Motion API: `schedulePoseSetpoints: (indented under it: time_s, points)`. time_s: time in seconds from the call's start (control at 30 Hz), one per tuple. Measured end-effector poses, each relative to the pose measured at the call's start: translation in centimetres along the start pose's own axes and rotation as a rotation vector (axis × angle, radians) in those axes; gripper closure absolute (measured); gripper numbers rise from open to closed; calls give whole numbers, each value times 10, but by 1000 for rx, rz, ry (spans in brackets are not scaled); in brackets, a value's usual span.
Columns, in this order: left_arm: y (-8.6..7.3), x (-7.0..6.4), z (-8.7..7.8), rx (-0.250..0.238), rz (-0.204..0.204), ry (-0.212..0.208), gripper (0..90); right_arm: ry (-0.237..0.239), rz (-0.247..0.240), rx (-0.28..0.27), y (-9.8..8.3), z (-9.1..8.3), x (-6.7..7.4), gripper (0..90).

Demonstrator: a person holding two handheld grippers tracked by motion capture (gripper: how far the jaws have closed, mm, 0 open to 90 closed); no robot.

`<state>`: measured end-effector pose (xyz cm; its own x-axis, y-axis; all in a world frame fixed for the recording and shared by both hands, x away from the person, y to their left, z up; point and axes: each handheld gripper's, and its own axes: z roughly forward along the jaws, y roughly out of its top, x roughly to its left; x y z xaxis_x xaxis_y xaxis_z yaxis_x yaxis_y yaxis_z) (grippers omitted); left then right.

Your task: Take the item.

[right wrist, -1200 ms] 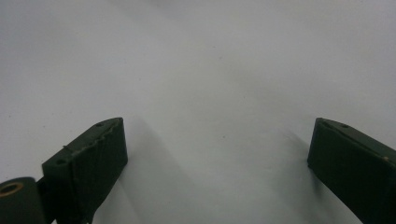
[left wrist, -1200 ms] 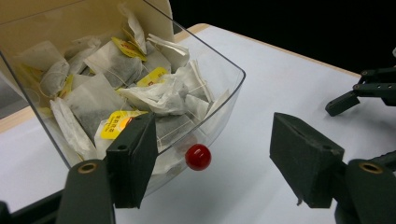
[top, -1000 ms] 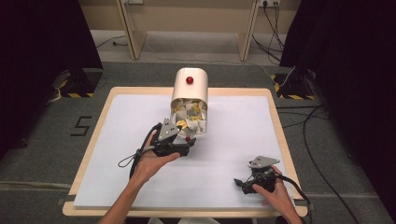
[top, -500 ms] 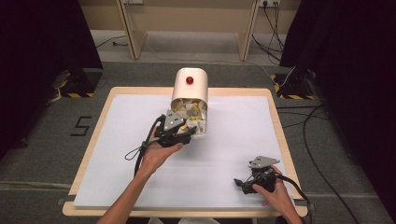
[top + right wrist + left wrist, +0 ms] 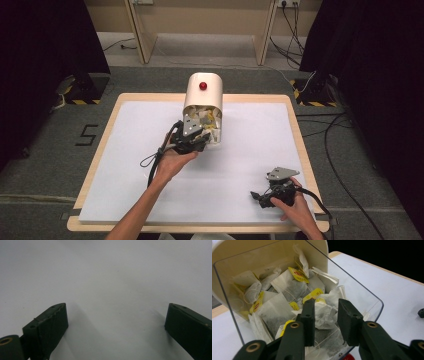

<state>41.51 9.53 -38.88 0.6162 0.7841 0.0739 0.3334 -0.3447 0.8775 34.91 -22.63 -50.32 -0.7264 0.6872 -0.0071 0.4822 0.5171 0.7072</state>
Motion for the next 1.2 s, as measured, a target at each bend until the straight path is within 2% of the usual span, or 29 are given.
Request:
schedulePoseSetpoints:
  time_s: [0.03, 0.2, 0.3, 0.37, 0.57, 0.63, 0.87, 1.2]
  points:
    - [0, 0, 2, 9, 13, 3, 702, 0, 0, 0, 0, 0, 0, 52]
    - [0, -1, 4, 11, 22, 4, 806, 0, -1, 0, 0, 0, 0, 53]
    - [1, -2, 1, 17, 50, 3, 844, 0, 0, 0, 0, 0, 0, 52]
    - [1, -2, 1, 16, 50, -2, 857, 0, 0, 0, 0, 0, 0, 52]
    - [3, 0, -4, -5, 39, -18, 866, 0, 0, 0, 0, 0, 0, 53]
    - [5, 4, -11, -27, 26, -20, 865, 0, 0, 0, 0, 0, 0, 53]
    - [8, 12, -25, -57, 20, -31, 865, 0, 0, 0, 0, 0, 0, 53]
    - [18, 18, -46, -108, 28, -32, 866, 0, -2, -1, 0, 0, 0, 53]
